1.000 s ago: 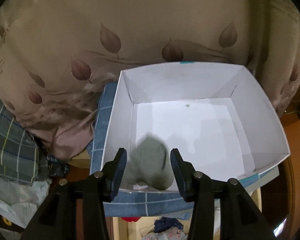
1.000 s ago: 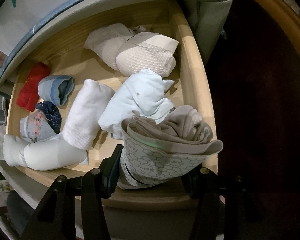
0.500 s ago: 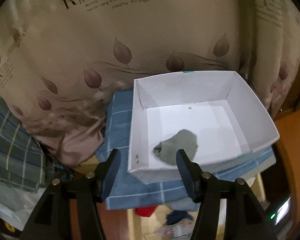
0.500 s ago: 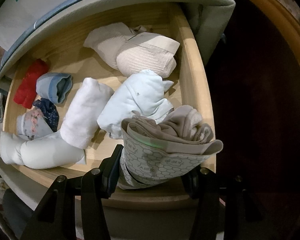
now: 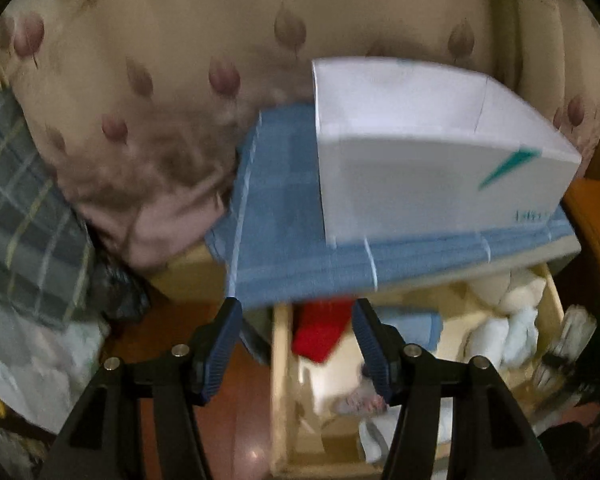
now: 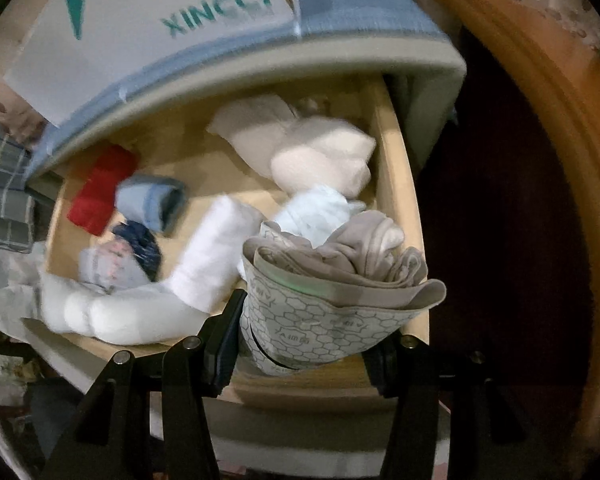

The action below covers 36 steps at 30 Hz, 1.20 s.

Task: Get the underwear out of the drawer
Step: 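Withdraw the left tool from the white box back toward the drawer, then carry the patterned underwear over the white box and open the right tool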

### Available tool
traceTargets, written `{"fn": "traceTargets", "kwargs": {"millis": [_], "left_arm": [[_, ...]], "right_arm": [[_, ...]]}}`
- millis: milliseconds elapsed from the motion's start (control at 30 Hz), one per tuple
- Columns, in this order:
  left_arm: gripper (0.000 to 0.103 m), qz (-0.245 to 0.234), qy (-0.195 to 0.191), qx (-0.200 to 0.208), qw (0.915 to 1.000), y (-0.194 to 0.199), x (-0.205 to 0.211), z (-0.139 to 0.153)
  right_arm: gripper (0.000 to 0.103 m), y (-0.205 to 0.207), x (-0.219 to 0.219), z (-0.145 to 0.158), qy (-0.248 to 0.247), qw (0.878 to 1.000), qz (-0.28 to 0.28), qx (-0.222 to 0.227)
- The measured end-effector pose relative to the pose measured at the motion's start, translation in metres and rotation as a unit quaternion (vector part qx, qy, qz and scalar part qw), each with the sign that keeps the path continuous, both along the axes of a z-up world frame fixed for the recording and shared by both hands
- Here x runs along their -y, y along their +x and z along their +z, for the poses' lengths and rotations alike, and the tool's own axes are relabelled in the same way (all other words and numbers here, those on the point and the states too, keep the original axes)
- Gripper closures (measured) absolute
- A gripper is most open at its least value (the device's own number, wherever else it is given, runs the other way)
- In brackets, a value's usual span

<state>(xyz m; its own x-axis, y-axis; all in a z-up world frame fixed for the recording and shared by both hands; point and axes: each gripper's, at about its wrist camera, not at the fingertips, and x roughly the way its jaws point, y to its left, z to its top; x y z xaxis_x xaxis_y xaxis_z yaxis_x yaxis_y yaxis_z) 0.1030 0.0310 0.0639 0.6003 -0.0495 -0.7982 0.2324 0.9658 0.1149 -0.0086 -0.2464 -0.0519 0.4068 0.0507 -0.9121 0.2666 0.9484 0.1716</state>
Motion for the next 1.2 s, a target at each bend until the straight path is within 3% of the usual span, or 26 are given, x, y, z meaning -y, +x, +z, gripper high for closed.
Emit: {"fn": "traceTargets", "kwargs": {"millis": [100, 267, 433, 633, 900, 1200], "left_arm": [[0.044, 0.012, 0.003, -0.021, 0.9997, -0.008, 0.001, -0.022], [0.044, 0.023, 0.04, -0.008, 0.9989, -0.029, 0.014, -0.047], [0.044, 0.044, 0.009, -0.04, 0.9982, -0.035, 0.013, -0.067], [0.044, 0.069, 0.019, -0.041, 0.9966, -0.038, 0.007, -0.082], [0.044, 0.1, 0.008, -0.056, 0.9934, -0.038, -0.008, -0.093], [0.044, 0.11, -0.005, -0.061, 0.992, -0.038, -0.013, -0.097]], "right_arm": [[0.054, 0.0, 0.0, 0.021, -0.009, 1.0, 0.01, 0.014], [0.054, 0.004, 0.0, 0.074, -0.03, 0.998, 0.029, 0.051], [0.054, 0.02, 0.007, 0.149, -0.046, 0.992, 0.033, 0.114], [0.054, 0.064, 0.007, 0.217, -0.071, 0.983, 0.042, 0.166], [0.054, 0.138, -0.009, 0.213, -0.079, 0.986, 0.054, 0.136], [0.053, 0.199, -0.016, 0.155, -0.113, 0.99, 0.061, 0.052]]}}
